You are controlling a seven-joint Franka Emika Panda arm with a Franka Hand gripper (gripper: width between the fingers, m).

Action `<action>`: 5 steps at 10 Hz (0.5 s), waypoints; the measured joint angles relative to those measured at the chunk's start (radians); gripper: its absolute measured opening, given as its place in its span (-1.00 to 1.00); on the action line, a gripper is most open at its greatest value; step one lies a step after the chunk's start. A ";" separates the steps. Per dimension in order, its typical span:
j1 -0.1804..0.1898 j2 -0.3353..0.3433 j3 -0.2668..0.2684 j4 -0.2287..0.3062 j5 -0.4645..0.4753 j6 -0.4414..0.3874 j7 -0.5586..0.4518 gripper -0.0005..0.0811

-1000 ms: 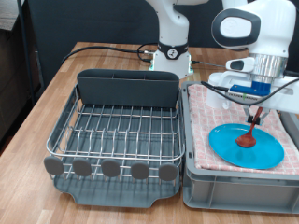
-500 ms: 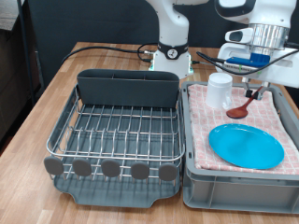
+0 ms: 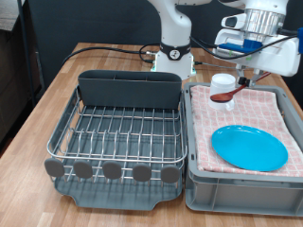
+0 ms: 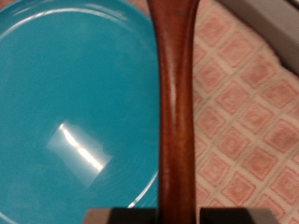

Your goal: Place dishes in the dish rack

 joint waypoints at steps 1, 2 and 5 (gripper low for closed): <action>-0.006 -0.025 -0.009 -0.016 0.005 -0.051 0.069 -0.76; -0.010 -0.052 -0.019 -0.034 0.013 -0.102 0.132 -0.76; -0.016 -0.128 -0.062 -0.087 0.109 -0.246 0.247 -0.76</action>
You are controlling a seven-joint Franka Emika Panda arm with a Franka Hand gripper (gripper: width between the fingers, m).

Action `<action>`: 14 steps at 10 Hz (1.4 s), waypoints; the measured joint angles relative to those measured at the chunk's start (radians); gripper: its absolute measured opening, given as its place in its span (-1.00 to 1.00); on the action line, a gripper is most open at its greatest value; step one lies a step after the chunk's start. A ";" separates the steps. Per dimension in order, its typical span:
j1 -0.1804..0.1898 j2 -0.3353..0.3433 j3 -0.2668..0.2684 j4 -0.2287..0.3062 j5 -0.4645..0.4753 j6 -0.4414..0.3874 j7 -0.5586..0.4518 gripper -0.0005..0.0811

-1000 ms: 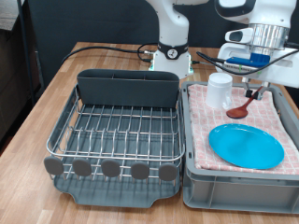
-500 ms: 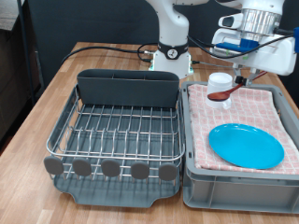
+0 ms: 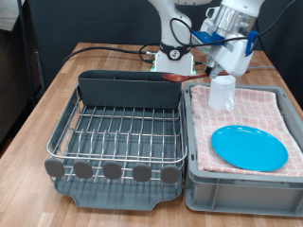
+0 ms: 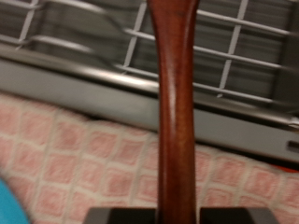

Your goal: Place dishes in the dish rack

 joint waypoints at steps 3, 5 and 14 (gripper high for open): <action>0.000 -0.068 -0.036 -0.068 0.033 0.041 -0.004 -0.76; -0.001 -0.081 -0.055 -0.070 0.047 -0.002 0.004 -0.76; 0.001 -0.364 -0.370 -0.235 0.180 -0.063 -0.219 -0.76</action>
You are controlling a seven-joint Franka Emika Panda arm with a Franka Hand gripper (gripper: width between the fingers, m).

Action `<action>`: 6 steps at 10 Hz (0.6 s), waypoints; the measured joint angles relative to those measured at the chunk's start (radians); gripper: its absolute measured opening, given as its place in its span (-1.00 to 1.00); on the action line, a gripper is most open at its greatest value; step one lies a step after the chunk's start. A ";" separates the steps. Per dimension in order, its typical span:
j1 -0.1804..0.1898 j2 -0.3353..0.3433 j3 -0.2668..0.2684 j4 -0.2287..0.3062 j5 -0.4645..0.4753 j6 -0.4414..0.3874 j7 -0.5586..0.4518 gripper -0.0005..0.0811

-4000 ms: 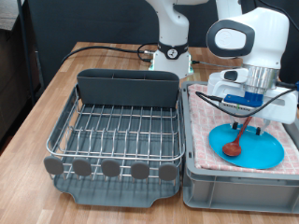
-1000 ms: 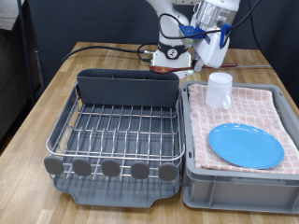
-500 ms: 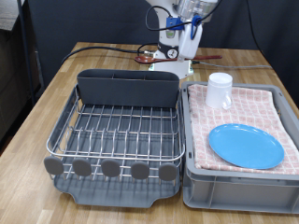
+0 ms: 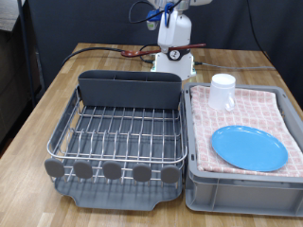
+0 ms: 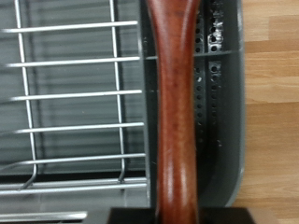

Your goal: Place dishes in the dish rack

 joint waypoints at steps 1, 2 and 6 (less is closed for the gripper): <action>0.002 -0.030 -0.058 -0.006 0.030 -0.020 -0.079 -0.76; 0.003 -0.058 -0.113 -0.012 0.060 -0.043 -0.150 -0.76; 0.048 -0.099 -0.275 -0.028 0.188 -0.073 -0.373 -0.76</action>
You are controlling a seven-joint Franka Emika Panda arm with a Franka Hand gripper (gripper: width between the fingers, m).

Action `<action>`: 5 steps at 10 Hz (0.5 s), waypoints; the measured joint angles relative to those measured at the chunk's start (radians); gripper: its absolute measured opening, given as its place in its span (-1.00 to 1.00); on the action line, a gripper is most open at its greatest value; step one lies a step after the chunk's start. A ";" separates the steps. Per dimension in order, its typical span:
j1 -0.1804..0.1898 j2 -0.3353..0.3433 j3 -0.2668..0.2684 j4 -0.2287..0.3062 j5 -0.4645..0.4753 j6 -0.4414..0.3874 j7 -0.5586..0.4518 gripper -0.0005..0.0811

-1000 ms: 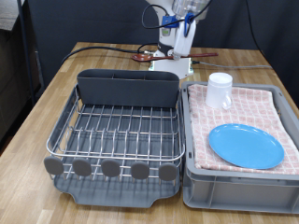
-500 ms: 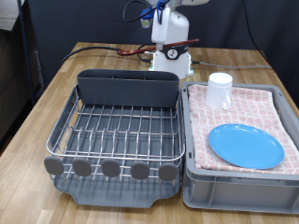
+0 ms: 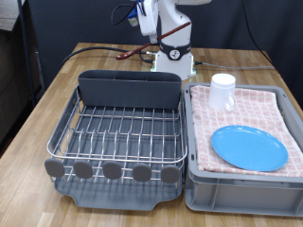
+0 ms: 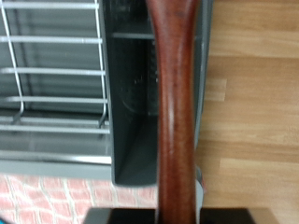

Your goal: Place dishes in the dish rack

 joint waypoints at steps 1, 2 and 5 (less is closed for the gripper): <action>0.026 0.004 -0.013 -0.002 0.022 0.000 -0.022 -0.76; 0.048 0.014 -0.019 -0.005 0.041 0.005 -0.024 -0.76; 0.083 0.057 -0.043 -0.016 0.089 0.056 -0.031 -0.76</action>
